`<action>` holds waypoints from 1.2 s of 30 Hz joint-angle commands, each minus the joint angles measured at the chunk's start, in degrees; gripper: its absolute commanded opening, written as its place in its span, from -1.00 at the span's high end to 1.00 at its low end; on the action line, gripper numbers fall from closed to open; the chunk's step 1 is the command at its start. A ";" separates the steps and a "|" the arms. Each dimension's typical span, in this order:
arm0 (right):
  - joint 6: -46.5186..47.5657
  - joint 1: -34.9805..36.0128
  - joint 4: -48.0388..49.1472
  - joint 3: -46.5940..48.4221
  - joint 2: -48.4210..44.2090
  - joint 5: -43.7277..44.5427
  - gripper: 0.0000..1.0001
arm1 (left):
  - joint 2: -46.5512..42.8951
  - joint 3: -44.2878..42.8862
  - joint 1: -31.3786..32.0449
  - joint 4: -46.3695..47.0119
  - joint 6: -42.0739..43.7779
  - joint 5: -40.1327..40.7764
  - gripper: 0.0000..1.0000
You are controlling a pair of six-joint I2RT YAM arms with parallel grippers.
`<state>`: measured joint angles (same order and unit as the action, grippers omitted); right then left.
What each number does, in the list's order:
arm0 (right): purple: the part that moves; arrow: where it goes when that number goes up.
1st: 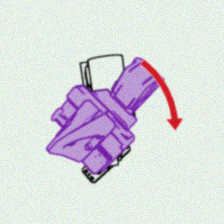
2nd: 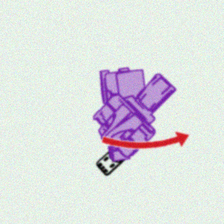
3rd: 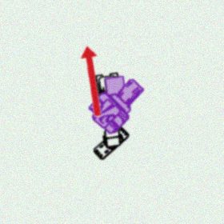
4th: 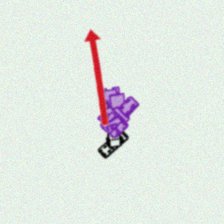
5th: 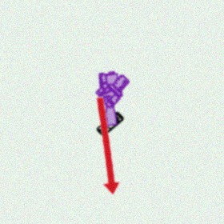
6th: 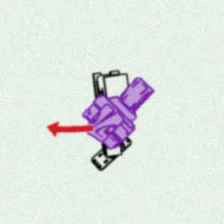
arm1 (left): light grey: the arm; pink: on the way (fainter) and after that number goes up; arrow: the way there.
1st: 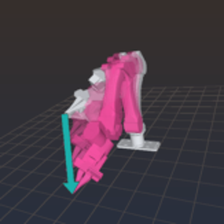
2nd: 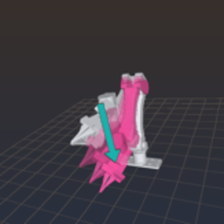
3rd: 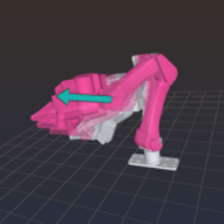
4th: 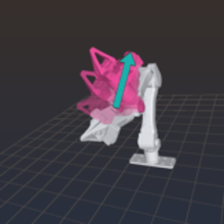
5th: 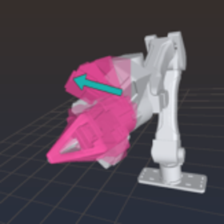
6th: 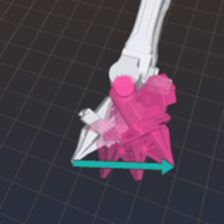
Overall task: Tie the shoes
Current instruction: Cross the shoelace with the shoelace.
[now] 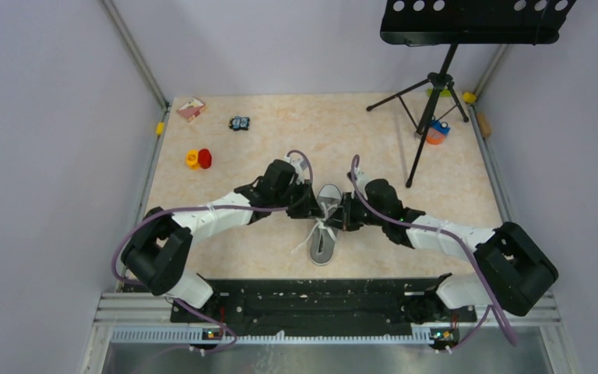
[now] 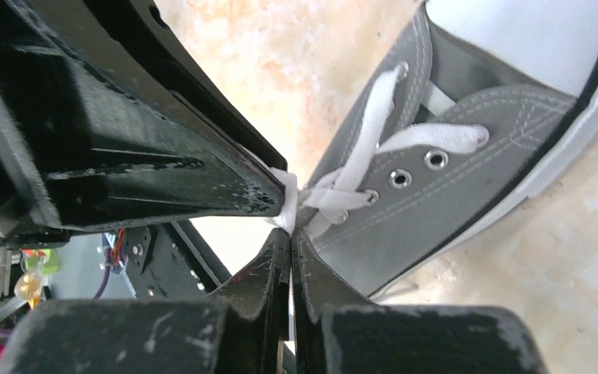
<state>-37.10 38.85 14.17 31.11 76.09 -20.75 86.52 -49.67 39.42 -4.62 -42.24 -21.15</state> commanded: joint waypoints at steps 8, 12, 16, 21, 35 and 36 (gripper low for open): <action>-1.16 0.08 3.44 -0.99 -1.83 0.98 1.00 | -3.42 -0.60 0.04 1.11 2.06 -0.91 -0.09; -1.37 0.08 3.66 -0.97 -1.74 0.98 1.00 | -6.10 2.12 -0.41 3.95 7.86 -5.06 -0.02; -1.41 0.08 3.93 -1.09 -1.83 0.80 1.00 | -10.34 7.21 -3.10 9.09 14.78 -9.51 -0.02; -1.50 0.09 4.00 -1.26 -2.00 0.71 1.00 | -9.32 8.51 -4.53 9.10 20.21 -16.30 -0.05; -1.79 0.08 4.33 -1.37 -1.65 0.26 1.00 | -2.50 7.61 -4.27 12.89 22.36 -16.73 0.04; -1.78 0.08 4.29 -1.34 -1.67 0.25 1.00 | -2.34 7.69 -4.26 12.84 22.65 -16.34 0.07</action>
<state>-38.81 38.85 16.25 29.98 75.79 -20.43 83.37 -40.86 34.96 7.29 -23.31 -37.08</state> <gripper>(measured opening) 0.012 0.492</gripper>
